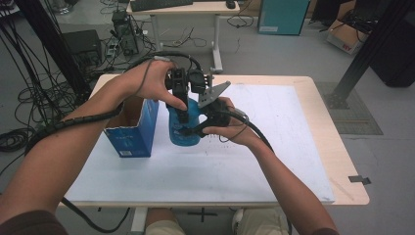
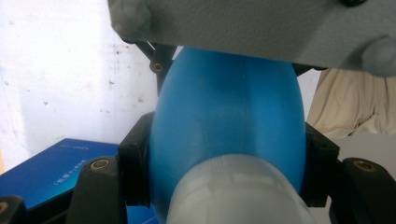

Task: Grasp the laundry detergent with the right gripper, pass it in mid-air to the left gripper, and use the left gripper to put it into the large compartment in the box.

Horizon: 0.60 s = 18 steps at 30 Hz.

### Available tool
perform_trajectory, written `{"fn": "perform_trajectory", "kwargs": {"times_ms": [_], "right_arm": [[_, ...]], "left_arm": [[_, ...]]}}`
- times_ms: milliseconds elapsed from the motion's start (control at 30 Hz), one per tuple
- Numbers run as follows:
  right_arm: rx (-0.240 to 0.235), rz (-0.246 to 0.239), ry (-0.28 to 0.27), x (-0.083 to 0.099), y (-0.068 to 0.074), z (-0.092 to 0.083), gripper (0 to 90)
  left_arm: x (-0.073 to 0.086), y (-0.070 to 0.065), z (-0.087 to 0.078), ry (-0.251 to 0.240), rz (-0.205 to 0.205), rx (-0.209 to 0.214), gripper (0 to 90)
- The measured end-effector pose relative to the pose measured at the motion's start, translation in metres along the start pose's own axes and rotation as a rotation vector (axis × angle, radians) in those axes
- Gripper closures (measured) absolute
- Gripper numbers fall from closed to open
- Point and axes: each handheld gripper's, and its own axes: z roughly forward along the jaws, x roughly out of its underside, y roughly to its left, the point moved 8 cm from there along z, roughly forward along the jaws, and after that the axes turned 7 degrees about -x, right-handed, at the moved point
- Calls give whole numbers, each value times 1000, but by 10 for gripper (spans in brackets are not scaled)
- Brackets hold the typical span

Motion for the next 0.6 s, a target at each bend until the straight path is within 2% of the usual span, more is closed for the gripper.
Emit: {"fn": "perform_trajectory", "kwargs": {"times_ms": [100, 133, 167, 267, 367, 433, 467, 533, 600], "right_arm": [[-2, 3, 1, 0, 0, 1, 399], [0, 2, 6, 1, 0, 2, 397], [6, 0, 16, 2, 0, 2, 390], [1, 11, 50, 7, 2, 4, 329], [-8, 11, 49, 10, 2, 5, 268], [5, 3, 58, 13, -2, 4, 238], [18, -16, 68, 14, -4, 3, 236], [20, 7, 67, 17, -4, 0, 231], [40, 0, 69, 19, -5, -5, 240]], "left_arm": [[1, 0, -1, 16, 0, 6, 371], [0, 0, 0, 1, -1, -8, 371], [0, 0, 0, 2, -1, 3, 371], [1, 1, -1, 6, 6, 1, 371], [3, 2, -2, 17, 5, 1, 371], [4, 2, -2, 21, 2, 0, 371], [4, 1, -2, 18, -12, 1, 370], [4, 2, -2, 14, -21, 2, 370], [5, 3, -2, 14, -20, -10, 370]]}}
